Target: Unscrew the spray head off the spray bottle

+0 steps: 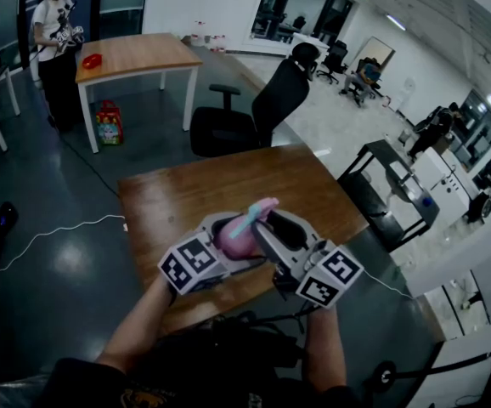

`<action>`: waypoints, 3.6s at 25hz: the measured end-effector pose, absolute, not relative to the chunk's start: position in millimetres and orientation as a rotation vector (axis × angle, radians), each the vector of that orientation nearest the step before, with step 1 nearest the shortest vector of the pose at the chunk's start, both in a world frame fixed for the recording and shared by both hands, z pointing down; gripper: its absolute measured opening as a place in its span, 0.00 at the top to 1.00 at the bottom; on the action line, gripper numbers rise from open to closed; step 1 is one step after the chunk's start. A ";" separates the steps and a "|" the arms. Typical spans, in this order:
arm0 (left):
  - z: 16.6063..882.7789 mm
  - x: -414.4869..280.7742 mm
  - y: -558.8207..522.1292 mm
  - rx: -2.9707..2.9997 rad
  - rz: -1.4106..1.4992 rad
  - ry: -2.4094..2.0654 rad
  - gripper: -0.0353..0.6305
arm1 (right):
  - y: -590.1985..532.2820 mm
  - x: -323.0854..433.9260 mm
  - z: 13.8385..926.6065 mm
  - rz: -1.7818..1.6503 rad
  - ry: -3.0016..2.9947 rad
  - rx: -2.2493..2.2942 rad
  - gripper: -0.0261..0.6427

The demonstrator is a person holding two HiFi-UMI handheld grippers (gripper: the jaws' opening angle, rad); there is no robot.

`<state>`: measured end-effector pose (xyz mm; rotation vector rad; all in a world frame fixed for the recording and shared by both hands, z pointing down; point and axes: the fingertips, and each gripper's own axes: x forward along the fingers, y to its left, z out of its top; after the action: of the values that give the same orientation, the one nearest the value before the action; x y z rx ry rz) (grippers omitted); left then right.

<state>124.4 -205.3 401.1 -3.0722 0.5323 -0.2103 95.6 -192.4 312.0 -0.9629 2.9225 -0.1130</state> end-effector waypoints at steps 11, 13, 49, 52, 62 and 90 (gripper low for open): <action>392.0 135.8 -172.4 -3.108 -0.173 0.204 0.28 | -167.4 103.9 303.5 -0.092 2.994 -0.623 0.76; 392.3 137.3 -167.2 -3.116 -0.172 0.146 0.28 | -163.9 105.1 303.5 -0.092 3.003 -0.567 0.76; 406.5 117.5 -236.8 -3.026 -0.172 0.842 0.28 | -178.0 89.1 297.7 0.016 2.903 -0.969 0.75; 406.6 116.8 -237.0 -3.039 -0.161 0.840 0.28 | -179.2 92.9 298.4 0.011 2.899 -0.958 0.75; 404.2 109.9 -240.0 -3.047 -0.135 0.848 0.28 | -186.1 108.4 299.4 0.028 2.898 -1.016 0.75; 405.4 119.2 -235.5 -3.035 -0.161 0.854 0.28 | -194.4 145.5 300.3 0.006 2.777 -1.142 0.75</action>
<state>119.2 -235.5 405.4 -3.0351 0.8543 -0.1612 145.5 -194.4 300.3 -1.1416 2.7771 0.0060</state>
